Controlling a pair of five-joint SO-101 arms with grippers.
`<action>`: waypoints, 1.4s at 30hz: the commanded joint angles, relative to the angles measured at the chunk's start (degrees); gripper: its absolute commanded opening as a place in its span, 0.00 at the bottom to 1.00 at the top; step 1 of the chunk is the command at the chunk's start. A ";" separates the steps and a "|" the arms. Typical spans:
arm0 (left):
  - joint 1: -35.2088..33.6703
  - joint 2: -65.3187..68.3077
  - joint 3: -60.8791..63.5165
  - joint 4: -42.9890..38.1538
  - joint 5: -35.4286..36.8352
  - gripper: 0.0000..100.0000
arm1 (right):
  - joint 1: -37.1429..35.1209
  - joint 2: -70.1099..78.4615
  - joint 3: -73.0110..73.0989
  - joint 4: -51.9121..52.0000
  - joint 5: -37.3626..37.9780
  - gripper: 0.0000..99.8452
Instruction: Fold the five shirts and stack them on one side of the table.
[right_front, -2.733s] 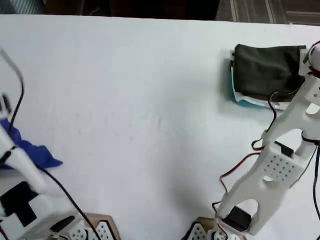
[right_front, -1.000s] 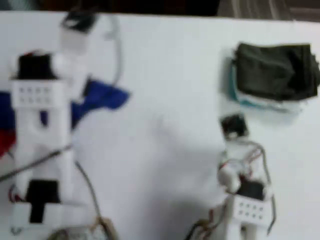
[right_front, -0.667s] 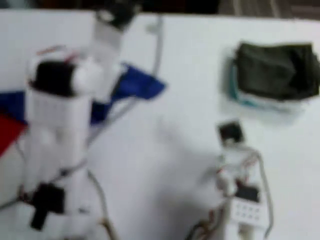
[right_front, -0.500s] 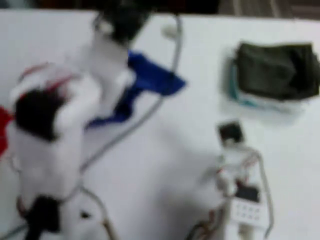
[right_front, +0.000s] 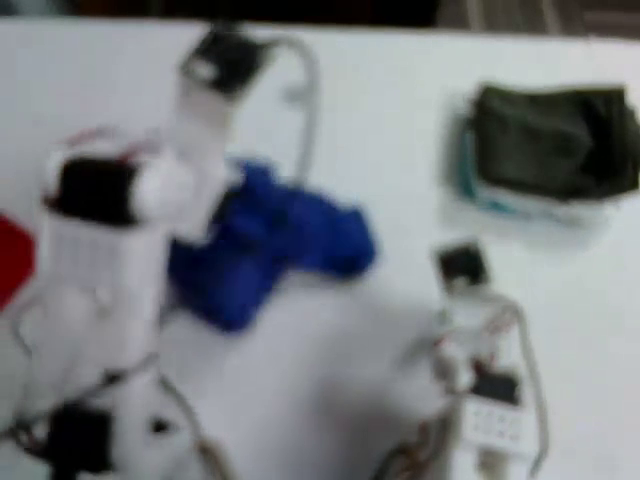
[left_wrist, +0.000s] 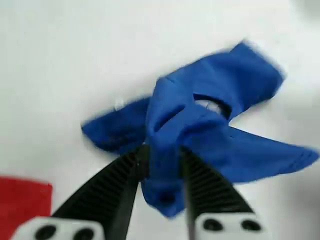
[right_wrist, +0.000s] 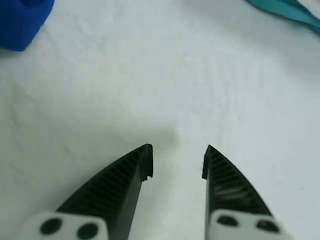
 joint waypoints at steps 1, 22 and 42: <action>-8.62 -1.23 9.01 -0.97 -0.09 0.23 | -0.57 -1.10 -0.26 -0.92 0.18 0.17; -38.59 -1.58 31.60 -9.14 -15.82 0.23 | -17.01 6.29 -18.81 11.56 -4.57 0.17; -64.26 -1.41 24.31 -12.66 -15.91 0.23 | -57.45 61.32 -67.60 25.19 -20.48 0.26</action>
